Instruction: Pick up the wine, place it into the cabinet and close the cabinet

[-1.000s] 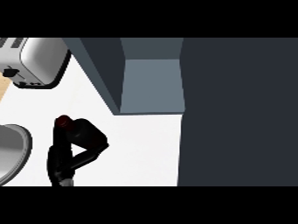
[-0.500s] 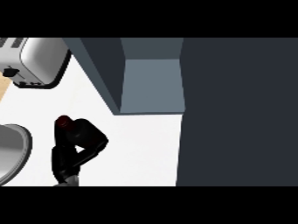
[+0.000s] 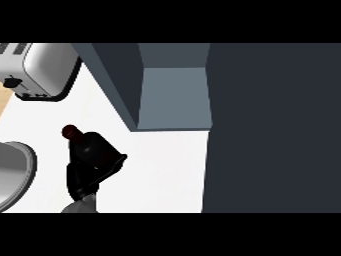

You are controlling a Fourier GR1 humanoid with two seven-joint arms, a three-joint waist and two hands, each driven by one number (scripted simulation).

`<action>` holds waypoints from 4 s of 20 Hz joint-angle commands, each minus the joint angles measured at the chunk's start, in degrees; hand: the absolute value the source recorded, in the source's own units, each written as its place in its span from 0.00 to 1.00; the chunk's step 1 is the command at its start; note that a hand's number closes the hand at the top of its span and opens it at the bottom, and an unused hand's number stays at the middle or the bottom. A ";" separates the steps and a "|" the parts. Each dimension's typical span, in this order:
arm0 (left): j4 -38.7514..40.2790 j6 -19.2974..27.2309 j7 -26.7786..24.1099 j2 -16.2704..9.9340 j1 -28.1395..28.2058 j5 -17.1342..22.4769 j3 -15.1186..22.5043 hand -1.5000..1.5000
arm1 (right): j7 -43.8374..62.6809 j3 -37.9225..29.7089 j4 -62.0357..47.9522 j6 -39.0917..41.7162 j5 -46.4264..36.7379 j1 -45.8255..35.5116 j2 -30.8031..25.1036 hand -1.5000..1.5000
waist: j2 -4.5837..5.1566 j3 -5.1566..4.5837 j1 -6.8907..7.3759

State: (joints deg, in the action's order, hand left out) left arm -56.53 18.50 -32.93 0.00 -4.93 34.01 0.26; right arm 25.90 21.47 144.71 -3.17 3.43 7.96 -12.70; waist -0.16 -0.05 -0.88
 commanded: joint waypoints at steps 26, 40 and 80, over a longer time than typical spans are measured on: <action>-8.09 -20.28 -12.01 -8.72 8.20 -2.30 10.00 1.00 | 3.40 -2.11 13.33 0.19 3.60 5.02 -1.43 0.00 | -0.36 0.06 0.64; -35.83 -3.20 9.09 -6.78 6.84 -9.83 19.75 1.00 | -0.77 -0.88 9.12 1.74 2.95 5.91 0.69 0.00 | -0.20 0.13 0.19; 1.65 16.54 4.71 0.00 -25.35 4.92 25.42 1.00 | 1.69 -4.57 9.89 5.62 7.01 5.13 2.23 0.00 | 0.31 -0.02 -0.89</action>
State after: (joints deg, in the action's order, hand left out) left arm -59.00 36.55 -24.73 -0.01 -28.49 35.76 27.06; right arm 22.25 15.93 143.93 3.32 5.58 11.29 -10.81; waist 0.17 -0.04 -1.96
